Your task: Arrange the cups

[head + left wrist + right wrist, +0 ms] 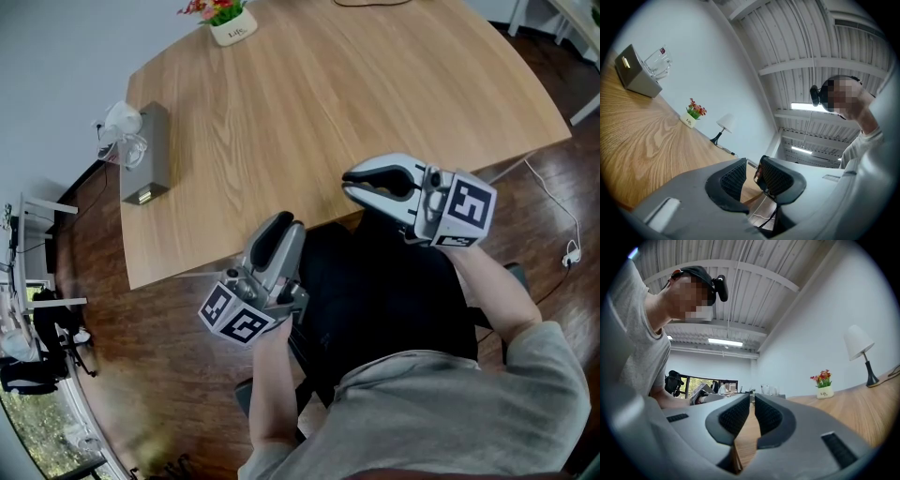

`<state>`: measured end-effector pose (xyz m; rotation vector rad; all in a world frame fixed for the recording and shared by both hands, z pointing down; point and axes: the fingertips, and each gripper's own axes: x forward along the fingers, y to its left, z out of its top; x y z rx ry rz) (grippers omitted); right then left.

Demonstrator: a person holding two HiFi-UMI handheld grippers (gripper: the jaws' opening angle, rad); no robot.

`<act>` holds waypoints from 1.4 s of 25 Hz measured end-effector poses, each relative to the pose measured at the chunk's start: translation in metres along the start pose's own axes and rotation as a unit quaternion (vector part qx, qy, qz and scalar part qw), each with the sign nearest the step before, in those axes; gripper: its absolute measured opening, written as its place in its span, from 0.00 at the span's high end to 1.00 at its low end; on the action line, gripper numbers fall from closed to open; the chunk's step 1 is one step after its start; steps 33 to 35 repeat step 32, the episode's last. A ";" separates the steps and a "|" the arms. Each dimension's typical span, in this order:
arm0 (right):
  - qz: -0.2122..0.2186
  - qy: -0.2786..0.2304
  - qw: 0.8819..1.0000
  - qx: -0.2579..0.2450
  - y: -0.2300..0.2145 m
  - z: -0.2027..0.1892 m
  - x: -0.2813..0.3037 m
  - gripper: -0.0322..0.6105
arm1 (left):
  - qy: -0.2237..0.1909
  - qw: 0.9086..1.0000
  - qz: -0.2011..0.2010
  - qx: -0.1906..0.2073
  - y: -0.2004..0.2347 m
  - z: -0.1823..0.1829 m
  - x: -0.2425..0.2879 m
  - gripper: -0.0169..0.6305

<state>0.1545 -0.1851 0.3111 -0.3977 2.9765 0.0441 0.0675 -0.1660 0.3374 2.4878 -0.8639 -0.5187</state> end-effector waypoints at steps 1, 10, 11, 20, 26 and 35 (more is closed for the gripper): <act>0.002 0.002 1.000 -0.001 0.001 0.000 0.000 0.90 | 0.000 1.000 0.000 0.000 0.000 0.000 0.000 0.79; 0.005 0.010 1.000 -0.008 0.004 -0.002 0.002 0.90 | 0.004 1.000 0.001 -0.002 0.001 -0.001 0.001 0.79; 0.005 0.010 1.000 -0.010 0.004 -0.002 0.002 0.90 | 0.004 1.000 0.001 -0.002 0.001 -0.001 0.001 0.79; 0.006 0.012 1.000 -0.013 0.005 -0.003 0.003 0.90 | 0.006 1.000 0.002 -0.002 0.001 -0.003 0.001 0.79; 0.006 0.010 1.000 -0.014 0.006 -0.002 0.002 0.90 | 0.007 1.000 0.002 -0.002 0.000 -0.003 0.001 0.79; 0.006 0.010 1.000 -0.012 0.006 -0.003 0.005 0.90 | 0.009 1.000 0.003 -0.002 0.001 -0.002 0.001 0.79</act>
